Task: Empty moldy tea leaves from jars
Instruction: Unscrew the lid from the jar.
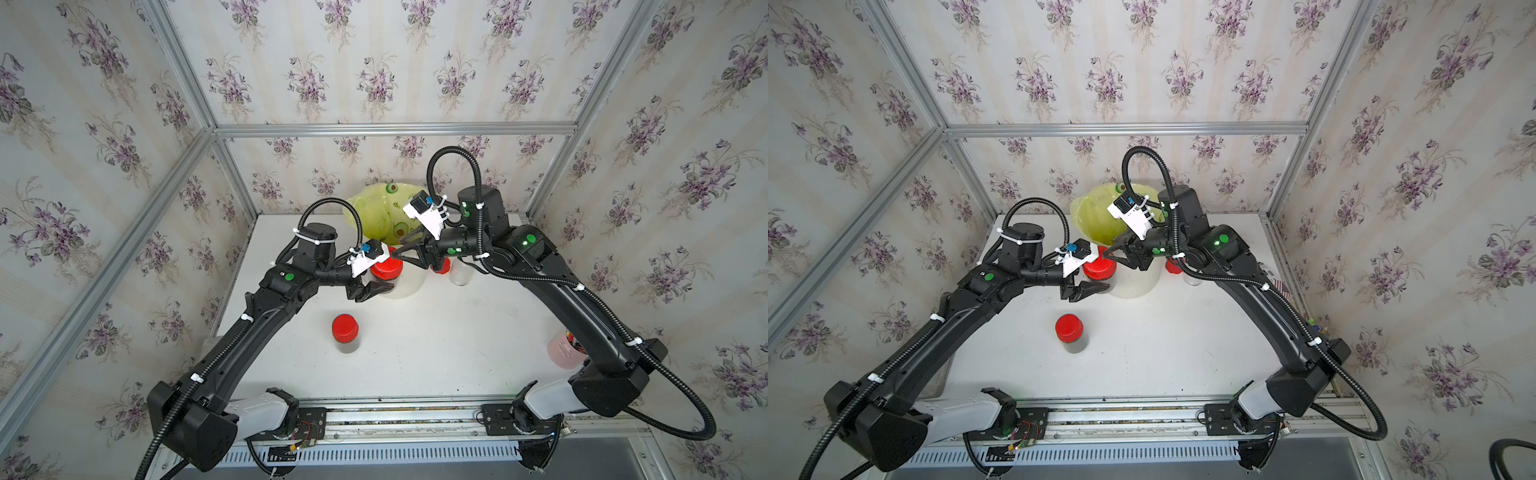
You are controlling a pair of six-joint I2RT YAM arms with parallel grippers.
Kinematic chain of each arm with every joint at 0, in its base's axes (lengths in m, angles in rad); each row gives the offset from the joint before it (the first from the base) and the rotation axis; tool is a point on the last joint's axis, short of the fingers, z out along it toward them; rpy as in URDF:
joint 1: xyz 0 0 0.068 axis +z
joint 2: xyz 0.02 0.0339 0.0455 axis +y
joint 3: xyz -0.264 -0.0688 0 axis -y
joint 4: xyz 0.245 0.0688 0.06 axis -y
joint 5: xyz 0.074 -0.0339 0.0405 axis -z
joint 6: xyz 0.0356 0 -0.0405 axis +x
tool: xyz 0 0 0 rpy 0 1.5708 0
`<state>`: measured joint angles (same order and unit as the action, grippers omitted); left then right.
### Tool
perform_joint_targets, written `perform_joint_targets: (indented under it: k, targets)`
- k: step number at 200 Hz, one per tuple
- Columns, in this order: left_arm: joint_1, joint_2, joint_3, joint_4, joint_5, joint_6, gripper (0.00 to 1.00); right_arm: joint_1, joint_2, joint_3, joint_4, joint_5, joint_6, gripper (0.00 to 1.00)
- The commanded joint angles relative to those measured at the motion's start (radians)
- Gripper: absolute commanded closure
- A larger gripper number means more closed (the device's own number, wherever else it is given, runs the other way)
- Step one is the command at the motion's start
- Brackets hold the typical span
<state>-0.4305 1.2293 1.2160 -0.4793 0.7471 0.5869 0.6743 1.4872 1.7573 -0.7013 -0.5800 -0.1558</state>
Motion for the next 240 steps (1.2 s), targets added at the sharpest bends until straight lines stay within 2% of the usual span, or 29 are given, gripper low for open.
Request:
perform_joint_targets:
  k: [1,23,57,136,240]
  targets:
    - [-0.002,-0.014,0.0,0.068,0.054,0.016,0.28,0.001,-0.019,-0.022,-0.052,0.036,-0.061,0.34]
    - [-0.002,-0.01,0.002,0.068,0.049,0.016,0.27,0.001,-0.074,-0.084,-0.025,0.042,-0.059,0.22]
    - [-0.002,0.002,0.012,0.065,0.04,0.01,0.26,0.002,-0.152,-0.182,0.026,0.02,-0.064,0.15]
    - [-0.002,0.02,0.03,0.053,0.043,0.001,0.25,0.046,-0.248,-0.325,0.249,0.044,0.004,0.06]
    - [-0.002,0.021,0.036,0.045,0.043,0.001,0.26,0.123,-0.196,-0.343,0.376,0.162,0.014,0.04]
